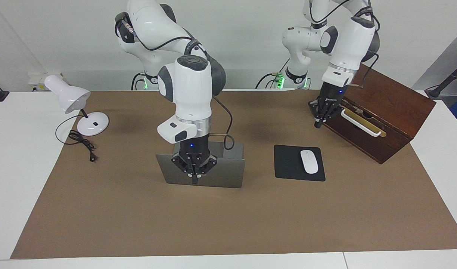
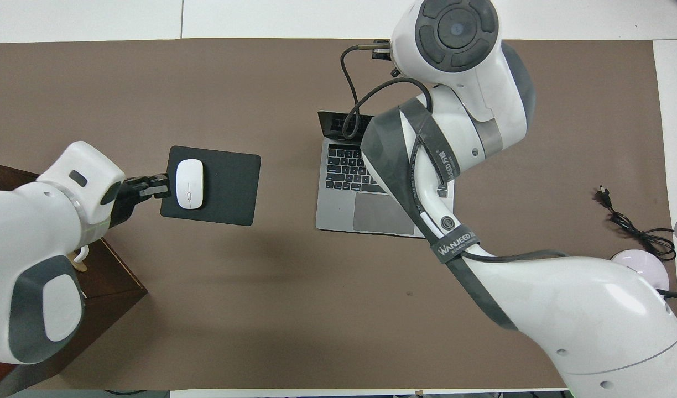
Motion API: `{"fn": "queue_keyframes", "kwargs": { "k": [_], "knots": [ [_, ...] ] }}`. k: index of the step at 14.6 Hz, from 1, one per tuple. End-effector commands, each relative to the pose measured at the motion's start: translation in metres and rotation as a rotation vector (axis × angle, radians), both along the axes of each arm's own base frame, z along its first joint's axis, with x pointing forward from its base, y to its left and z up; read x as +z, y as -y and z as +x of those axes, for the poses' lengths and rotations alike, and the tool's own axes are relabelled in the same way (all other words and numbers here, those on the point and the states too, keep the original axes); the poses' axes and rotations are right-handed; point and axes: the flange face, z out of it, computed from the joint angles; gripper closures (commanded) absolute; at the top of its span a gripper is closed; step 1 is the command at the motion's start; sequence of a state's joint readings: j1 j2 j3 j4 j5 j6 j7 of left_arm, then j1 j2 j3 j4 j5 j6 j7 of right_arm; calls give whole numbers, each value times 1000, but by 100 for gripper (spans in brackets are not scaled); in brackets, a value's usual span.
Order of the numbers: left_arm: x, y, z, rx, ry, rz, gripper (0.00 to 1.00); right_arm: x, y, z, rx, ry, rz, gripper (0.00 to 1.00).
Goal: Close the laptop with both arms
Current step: 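Move the left gripper to the laptop base while the right gripper holds the lid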
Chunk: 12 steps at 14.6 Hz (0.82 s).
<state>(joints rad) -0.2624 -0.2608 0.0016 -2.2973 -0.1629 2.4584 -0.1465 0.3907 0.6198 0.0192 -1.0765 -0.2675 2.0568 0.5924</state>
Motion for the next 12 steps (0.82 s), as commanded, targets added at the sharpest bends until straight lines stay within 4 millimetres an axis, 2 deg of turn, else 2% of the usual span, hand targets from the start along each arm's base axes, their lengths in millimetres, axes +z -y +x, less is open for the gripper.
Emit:
{"fn": "queue_keyframes", "kwargs": {
  "k": [1,5,8,12],
  "knots": [
    [-16,21,-21,-14,42,-30,100,-6,3,-3,23,14,-18,100],
    [-52,72,-34,-28,107,-77,100,-9,1,-5,60,2,-25,100],
    [-79,102,-36,-63,134,-85,100,-9,2,-7,66,-3,-30,100],
    [-110,133,-37,-75,187,-111,100,-14,3,-9,68,-14,-31,100]
  ]
}}
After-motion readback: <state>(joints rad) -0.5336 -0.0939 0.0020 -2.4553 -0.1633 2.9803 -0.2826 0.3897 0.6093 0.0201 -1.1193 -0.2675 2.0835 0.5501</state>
